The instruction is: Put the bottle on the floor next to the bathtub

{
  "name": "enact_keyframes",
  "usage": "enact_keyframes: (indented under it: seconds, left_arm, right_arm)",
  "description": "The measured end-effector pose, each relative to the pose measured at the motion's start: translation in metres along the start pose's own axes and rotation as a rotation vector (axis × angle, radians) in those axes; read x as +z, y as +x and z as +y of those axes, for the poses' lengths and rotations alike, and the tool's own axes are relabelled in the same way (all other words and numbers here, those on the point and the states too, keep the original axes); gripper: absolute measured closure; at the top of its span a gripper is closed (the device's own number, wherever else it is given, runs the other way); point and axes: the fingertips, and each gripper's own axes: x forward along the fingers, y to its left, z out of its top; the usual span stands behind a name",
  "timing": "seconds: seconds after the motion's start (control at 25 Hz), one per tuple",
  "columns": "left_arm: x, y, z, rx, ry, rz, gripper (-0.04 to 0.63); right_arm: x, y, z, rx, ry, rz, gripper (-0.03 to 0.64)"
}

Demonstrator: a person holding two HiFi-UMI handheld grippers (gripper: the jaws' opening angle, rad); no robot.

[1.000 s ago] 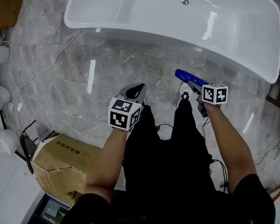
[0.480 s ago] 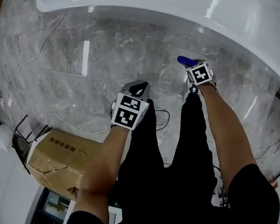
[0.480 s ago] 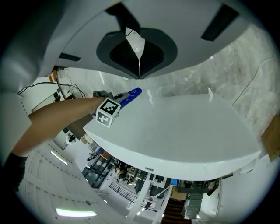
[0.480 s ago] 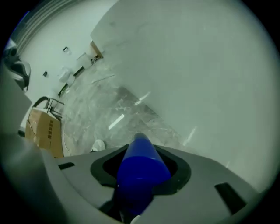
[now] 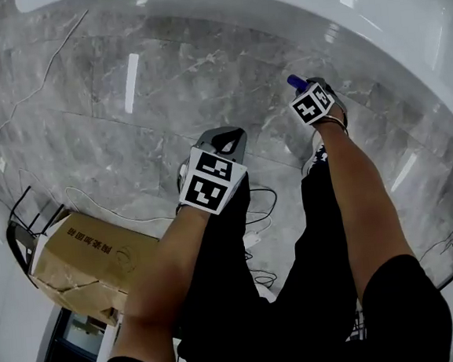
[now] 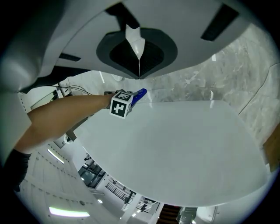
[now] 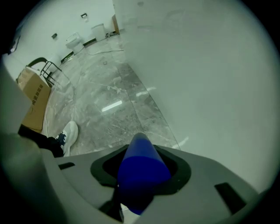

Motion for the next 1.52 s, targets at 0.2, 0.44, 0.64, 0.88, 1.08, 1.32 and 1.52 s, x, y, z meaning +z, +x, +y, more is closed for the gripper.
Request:
enact_keyframes:
  seconds: [0.2, 0.44, 0.64, 0.88, 1.08, 1.32, 1.52]
  left_arm:
    - [-0.011, 0.028, 0.028, -0.002, -0.058, 0.025, 0.578]
    - [-0.026, 0.037, 0.046, 0.021, -0.069, 0.045, 0.578]
    - [-0.030, 0.038, 0.047, 0.024, -0.084, 0.032, 0.578]
    - [-0.033, 0.041, 0.043, 0.038, -0.021, 0.060, 0.578]
    - [-0.017, 0.025, 0.031, 0.056, 0.017, 0.032, 0.578]
    - [0.005, -0.029, 0.002, 0.055, 0.004, 0.003, 0.578]
    - [0.038, -0.096, -0.023, 0.046, 0.034, -0.044, 0.578]
  right_arm:
    - [0.008, 0.050, 0.003, -0.020, -0.116, 0.039, 0.445]
    - [0.008, 0.082, 0.006, -0.034, -0.205, 0.075, 0.445]
    - [0.007, 0.090, 0.008, -0.050, -0.288, 0.095, 0.443]
    - [0.010, 0.087, 0.017, -0.046, -0.343, 0.084, 0.443]
    - [0.008, 0.054, 0.016, -0.086, -0.377, 0.102, 0.440]
    - [0.015, -0.035, 0.012, -0.100, -0.339, 0.066, 0.434]
    - [0.031, -0.135, 0.016, -0.081, -0.227, 0.001, 0.434]
